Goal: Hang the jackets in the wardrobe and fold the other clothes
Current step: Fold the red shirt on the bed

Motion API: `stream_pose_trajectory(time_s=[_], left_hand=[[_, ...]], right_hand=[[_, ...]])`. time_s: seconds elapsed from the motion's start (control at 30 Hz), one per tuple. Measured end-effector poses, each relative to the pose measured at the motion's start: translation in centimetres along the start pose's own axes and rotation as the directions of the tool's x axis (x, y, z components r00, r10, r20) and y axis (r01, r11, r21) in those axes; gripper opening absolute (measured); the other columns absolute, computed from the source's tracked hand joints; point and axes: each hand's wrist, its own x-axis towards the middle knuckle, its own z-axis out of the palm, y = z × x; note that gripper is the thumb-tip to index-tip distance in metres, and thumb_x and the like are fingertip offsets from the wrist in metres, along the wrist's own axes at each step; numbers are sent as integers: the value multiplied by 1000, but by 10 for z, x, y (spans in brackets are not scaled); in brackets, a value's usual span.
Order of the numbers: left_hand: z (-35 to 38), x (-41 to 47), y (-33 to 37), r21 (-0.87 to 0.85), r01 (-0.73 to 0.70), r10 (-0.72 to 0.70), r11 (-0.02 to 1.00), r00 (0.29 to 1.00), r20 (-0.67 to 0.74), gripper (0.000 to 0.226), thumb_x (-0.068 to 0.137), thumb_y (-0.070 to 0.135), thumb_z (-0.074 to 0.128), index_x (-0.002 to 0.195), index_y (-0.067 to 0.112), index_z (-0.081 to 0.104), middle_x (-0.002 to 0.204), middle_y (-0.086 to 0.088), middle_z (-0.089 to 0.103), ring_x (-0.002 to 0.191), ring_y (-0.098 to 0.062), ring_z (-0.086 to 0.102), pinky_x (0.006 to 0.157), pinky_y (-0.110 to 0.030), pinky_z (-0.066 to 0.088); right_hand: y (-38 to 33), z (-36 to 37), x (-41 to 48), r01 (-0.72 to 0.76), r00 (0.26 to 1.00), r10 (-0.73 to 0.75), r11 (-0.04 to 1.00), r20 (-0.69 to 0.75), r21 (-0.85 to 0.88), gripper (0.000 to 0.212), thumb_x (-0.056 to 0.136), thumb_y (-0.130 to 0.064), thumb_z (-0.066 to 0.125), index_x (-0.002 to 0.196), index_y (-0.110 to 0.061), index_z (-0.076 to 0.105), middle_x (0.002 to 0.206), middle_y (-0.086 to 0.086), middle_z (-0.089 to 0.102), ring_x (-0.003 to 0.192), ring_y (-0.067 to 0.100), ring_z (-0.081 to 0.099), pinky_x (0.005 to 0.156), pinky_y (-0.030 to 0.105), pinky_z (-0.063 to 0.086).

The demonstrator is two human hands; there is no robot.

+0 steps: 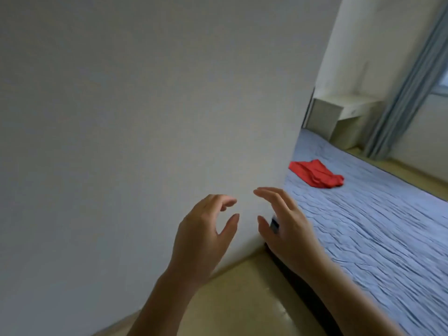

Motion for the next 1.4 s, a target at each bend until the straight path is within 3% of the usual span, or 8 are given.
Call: stream_pose_trajectory(time_s=[0.1,0.4,0.67,0.87,0.97,1.07,1.2,1.4], left_hand=[[81,73,-1,-93,-39,52,995,989,141,25,90,30,62,113,20,64,108,11,66,97,-1,60,83,-16,51],[277,220,30,-315,-182,306,932,861,406,19,85,23,68,104,20,66,99,10,68,88,-2,62,77,-14,50],[516,310,26,-287,-115,271,951,755,597,13,86,22,66,100,23,65,97,12,64,88,-3,59,74,-24,52],[735,395,10,-66,15,44,998,600,799,17,87,18,60,104,15,64,109,-2,64,101,-20,60,83,-29,46],[849,418,-28,65,-17,-49,998,481,875,25,88,21,58,112,15,61,118,-5,60,108,-23,57,88,-32,47],[936,425,-75,171,-125,-106,977,409,906,32,88,24,57,120,18,56,126,-4,54,115,-23,53,93,-36,45],[1090,442,-147,226,-280,-105,933,390,915,39,91,26,54,129,21,47,132,-2,46,121,-23,47,91,-38,45],[1256,460,-229,188,-392,-17,901,400,916,54,89,23,57,139,18,37,136,-7,41,125,-28,42,98,-40,41]], right_hand=[[76,-15,25,-169,985,167,985,-40,-45,44,85,-6,63,127,-15,54,128,-2,55,112,17,57,90,36,51],[261,-69,29,-515,851,473,836,-228,-190,45,82,-6,68,125,-17,56,123,-4,57,108,14,58,83,27,51],[507,-78,36,-751,661,732,645,-167,-145,49,87,-17,65,133,-22,48,133,-3,51,110,16,57,81,34,52],[731,-53,69,-848,465,881,471,89,-242,75,87,-28,67,148,-29,24,150,0,32,133,21,36,98,34,42],[843,-17,61,-881,258,946,314,198,-355,94,84,-35,72,152,-35,6,161,4,4,145,30,14,109,45,36],[926,24,47,-879,59,968,166,243,-448,111,78,-40,76,147,-47,-10,158,1,-24,146,37,-9,107,63,30],[1064,109,31,-868,-10,959,132,283,-478,119,75,-39,79,144,-51,-17,154,-1,-34,143,39,-20,99,74,27],[1219,199,19,-864,-94,957,59,275,-500,124,71,-39,82,144,-51,-18,148,-1,-44,139,44,-28,97,78,22]])
